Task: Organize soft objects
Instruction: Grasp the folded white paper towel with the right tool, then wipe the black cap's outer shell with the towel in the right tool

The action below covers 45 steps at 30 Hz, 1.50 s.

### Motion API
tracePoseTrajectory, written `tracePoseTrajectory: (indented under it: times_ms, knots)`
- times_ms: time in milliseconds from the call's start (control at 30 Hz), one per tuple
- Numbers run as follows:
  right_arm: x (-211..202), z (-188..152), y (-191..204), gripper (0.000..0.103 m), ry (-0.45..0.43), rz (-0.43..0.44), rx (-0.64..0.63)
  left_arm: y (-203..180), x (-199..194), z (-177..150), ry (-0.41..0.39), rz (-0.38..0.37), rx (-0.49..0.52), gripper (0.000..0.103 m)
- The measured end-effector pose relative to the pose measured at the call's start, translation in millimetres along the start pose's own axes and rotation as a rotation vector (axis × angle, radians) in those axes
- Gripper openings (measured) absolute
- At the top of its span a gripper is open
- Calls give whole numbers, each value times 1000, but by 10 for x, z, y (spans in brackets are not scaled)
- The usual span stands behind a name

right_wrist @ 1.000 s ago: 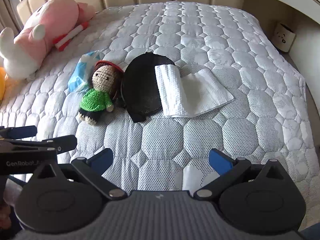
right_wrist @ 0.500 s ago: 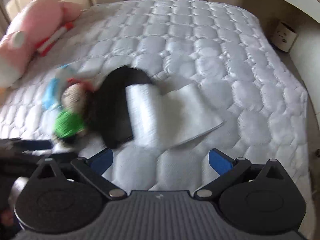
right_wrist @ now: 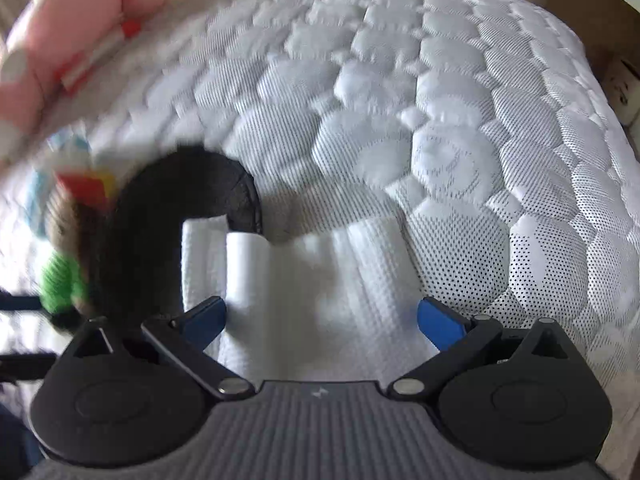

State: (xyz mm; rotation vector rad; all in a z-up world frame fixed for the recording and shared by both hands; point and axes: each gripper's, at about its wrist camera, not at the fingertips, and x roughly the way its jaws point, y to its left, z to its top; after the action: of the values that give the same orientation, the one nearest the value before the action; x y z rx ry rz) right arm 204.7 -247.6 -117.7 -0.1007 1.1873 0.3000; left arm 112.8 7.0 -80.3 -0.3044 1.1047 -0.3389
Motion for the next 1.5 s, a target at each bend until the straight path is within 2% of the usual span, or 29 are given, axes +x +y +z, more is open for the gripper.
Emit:
tracePoseTrajectory:
  times_ms: [100, 233, 300, 333, 400, 500, 567, 633, 733, 767, 800, 833, 900, 933, 967, 1000, 1033, 1100, 1233, 1333, 1433, 1500]
  knots:
    - [65, -49, -20, 103, -4, -12, -20, -74, -111, 7, -83, -41, 67, 103]
    - [72, -134, -57, 103, -41, -6, 2, -228, -239, -25, -228, 20, 208, 103]
    - [76, -193, -37, 103, -66, -21, -8, -292, -271, -60, -284, 27, 264, 103]
    - [76, -213, -20, 103, -73, -32, -15, -319, -302, -75, -304, 7, 283, 103]
    - [76, -231, -8, 103, -77, -43, -14, -367, -285, -127, -296, -105, 296, 103]
    - [67, -248, -26, 103, -83, -44, -9, -366, -170, -161, -188, -327, 278, 103]
    - [29, -249, -23, 103, -96, -52, -23, -372, -99, -169, -131, -402, 256, 103]
    - [-31, -257, 23, 103, -152, -90, -65, -354, -33, -129, -106, -368, 221, 103]
    - [-67, -262, 102, 102, -207, -144, -149, -316, 72, -28, -113, -244, 175, 103]
    - [-44, -264, 117, 95, -193, -145, -165, -305, 107, 4, -117, -209, 162, 103]
    - [-30, -270, 111, 82, -177, -125, -161, -286, 136, 33, -119, -187, 150, 103]
    - [-36, -252, 70, 75, -164, -84, -139, -273, 174, 68, -119, -184, 139, 103]
    - [-74, -175, 3, 36, -147, -11, -85, -286, 227, 94, -126, -212, 122, 103]
    - [-105, -117, 11, 26, -143, 8, -59, -317, 228, 96, -136, -236, 129, 103]
    - [-156, -83, -17, 12, -157, 23, -26, -357, 218, 90, -148, -261, 144, 103]
    - [-217, -61, -63, 9, -179, 37, 10, -397, 208, 85, -161, -287, 159, 103]
    - [-293, -50, -109, 9, -207, 54, 42, -445, 218, 85, -170, -279, 179, 103]
    - [-460, -39, -200, 9, -268, 89, 102, -540, 279, 102, -181, -208, 214, 103]
    - [-733, 8, -366, 9, -369, 168, 201, -498, 484, 244, -190, -98, 126, 103]
    - [-828, 40, -437, 9, -402, 221, 242, -573, 650, 401, -214, -37, 137, 103]
    - [-853, 42, -514, 9, -400, 220, 248, -734, 814, 507, -218, 8, 237, 103]
    - [-871, 13, -523, 9, -404, 218, 256, -837, 881, 497, -193, 3, 320, 103]
